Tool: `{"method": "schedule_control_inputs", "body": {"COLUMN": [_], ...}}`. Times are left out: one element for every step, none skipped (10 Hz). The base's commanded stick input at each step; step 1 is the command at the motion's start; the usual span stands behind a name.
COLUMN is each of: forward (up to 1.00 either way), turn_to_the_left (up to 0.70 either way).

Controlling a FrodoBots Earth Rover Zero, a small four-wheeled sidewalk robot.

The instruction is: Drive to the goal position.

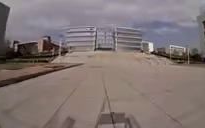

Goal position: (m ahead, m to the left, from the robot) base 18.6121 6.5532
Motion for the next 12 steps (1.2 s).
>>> {"method": "schedule_control_inputs", "body": {"forward": [1.0, 1.0, 1.0, 1.0, 1.0, 1.0, 1.0, 1.0, 1.0, 1.0, 1.0, 1.0], "turn_to_the_left": [0.0, 0.0, 0.0, 0.0, 0.0, 0.0, 0.0, 0.0, 0.0, 0.0, 0.0, 0.0]}}
